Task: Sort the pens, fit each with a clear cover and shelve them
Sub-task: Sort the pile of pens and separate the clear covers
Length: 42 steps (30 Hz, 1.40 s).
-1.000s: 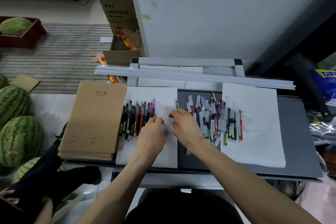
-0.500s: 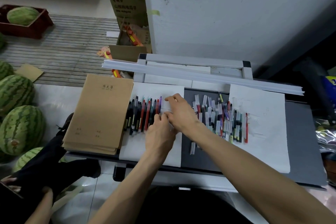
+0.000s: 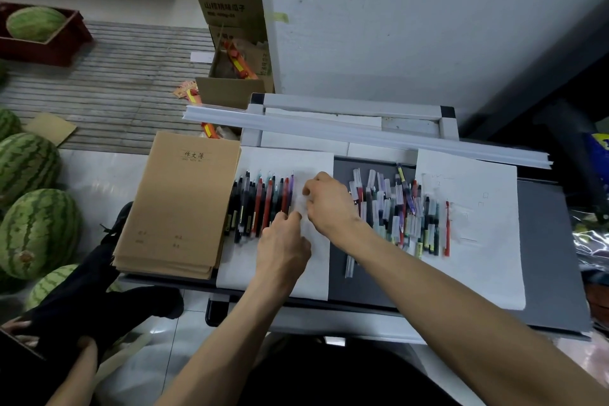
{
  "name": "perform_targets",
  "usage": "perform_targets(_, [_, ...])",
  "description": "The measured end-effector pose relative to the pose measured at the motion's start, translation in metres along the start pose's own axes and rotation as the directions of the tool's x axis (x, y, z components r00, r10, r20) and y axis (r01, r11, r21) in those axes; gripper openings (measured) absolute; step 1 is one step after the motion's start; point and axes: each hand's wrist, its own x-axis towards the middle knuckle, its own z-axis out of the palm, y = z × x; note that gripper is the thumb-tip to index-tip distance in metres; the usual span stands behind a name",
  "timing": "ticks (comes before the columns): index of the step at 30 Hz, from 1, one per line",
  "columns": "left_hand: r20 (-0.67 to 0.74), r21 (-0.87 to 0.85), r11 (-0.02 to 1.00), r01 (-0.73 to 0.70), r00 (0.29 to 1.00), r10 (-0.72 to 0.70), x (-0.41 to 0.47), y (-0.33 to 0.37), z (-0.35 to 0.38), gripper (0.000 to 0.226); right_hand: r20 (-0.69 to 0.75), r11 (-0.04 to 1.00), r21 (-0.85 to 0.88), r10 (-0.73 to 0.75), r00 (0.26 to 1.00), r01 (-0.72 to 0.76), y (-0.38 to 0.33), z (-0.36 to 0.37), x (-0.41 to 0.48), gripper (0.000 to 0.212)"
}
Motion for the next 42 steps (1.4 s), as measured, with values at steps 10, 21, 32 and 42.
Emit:
perform_targets(10, [-0.043,0.027,0.999,0.033,0.999,-0.032,-0.002,0.003,-0.007,0.027,0.0,0.989,0.072,0.128,0.992,-0.127,0.007,-0.001,-0.01,0.022])
perform_targets(21, [-0.056,0.068,0.997,0.043,0.998,-0.04,-0.002,0.016,-0.007,0.018,0.062,0.996,0.04,0.08,0.995,-0.082,0.01,-0.011,-0.011,0.025])
perform_targets(32, [-0.082,-0.06,0.988,0.143,0.986,-0.148,-0.006,0.031,-0.011,0.025,0.063,0.999,-0.012,-0.043,0.997,0.043,0.02,-0.022,-0.019,0.019])
perform_targets(42, [-0.149,-0.186,0.957,0.224,0.956,-0.253,-0.008,0.035,-0.006,0.023,0.09,0.982,-0.015,-0.185,0.979,0.187,0.021,-0.028,-0.011,0.02])
